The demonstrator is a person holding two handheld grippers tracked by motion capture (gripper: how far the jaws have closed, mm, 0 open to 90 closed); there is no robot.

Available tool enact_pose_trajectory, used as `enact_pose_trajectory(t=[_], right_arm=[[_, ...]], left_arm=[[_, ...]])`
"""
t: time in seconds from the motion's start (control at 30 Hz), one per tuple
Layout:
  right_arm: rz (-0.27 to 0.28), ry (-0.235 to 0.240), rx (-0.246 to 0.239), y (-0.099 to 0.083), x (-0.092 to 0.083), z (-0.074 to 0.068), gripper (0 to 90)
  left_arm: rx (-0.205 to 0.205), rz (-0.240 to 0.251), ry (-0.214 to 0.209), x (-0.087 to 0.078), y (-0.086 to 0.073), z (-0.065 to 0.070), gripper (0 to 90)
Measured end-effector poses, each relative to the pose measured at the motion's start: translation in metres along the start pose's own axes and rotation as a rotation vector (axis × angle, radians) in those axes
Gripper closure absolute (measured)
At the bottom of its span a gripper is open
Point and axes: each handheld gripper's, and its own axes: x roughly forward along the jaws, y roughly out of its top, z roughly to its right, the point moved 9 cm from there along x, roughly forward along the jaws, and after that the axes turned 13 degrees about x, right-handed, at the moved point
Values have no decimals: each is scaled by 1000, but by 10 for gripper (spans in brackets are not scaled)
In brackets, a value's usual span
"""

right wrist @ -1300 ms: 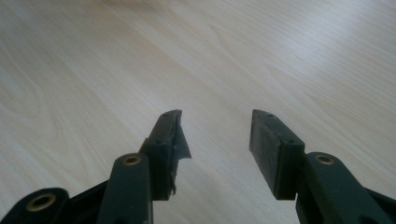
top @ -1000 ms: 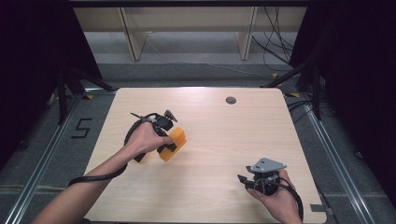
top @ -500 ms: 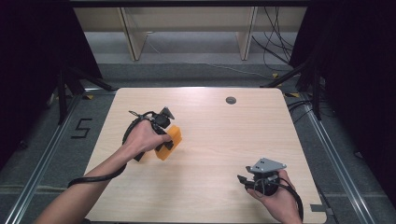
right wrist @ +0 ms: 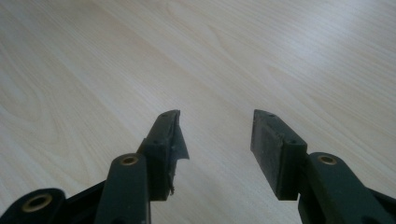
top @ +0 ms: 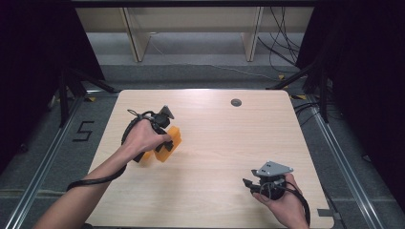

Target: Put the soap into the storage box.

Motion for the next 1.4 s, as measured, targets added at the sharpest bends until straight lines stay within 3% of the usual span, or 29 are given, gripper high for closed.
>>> enact_pose_trajectory(t=[0.17, 0.23, 0.3, 0.53, 0.6, 0.63, 0.83, 0.87, 0.9, 1.07, 1.1, 1.17, 1.33, 1.4], right_arm=[[-1, 3, 2, 0, 0, 0, 524], [-6, 2, 24, -2, 0, -2, 524], [8, -3, -11, 1, 0, 1, 523], [1, 7, -7, 0, 1, 0, 522], [-1, 6, 16, -1, 1, -2, 522], [4, 7, -8, 0, 1, 0, 522], [1, 1, -2, 0, 1, 0, 521], [-18, 3, 28, -2, -1, -2, 520], [-18, 3, 28, -2, -1, -2, 520], [8, -4, -11, 1, 1, 1, 519], [-8, 1, 12, -1, 0, -1, 519], [-2, -2, -2, 0, 0, 0, 519], [-22, 5, 49, -3, 0, -5, 519], [-18, 3, 25, -2, -1, -2, 519]], left_arm=[[-29, -8, 1, -3, -1, -4, 605], [-42, -10, 11, -4, -1, -7, 605], [-44, -6, 12, -4, -1, -9, 605], [-68, -9, 15, -8, 0, -14, 605], [-68, -9, 18, -9, 0, -15, 605], [-71, -6, 18, -10, -1, -16, 605], [-90, -3, 23, -14, -2, -22, 605], [-90, -4, 24, -15, -2, -24, 605], [-90, -4, 24, -15, -2, -24, 605], [-111, -1, 28, -19, -3, -29, 605], [-111, -1, 28, -19, -3, -29, 605], [-129, 15, 37, -20, -2, -31, 605], [-142, 13, 45, -23, -3, -36, 605], [-140, 11, 46, -25, -3, -39, 605]])
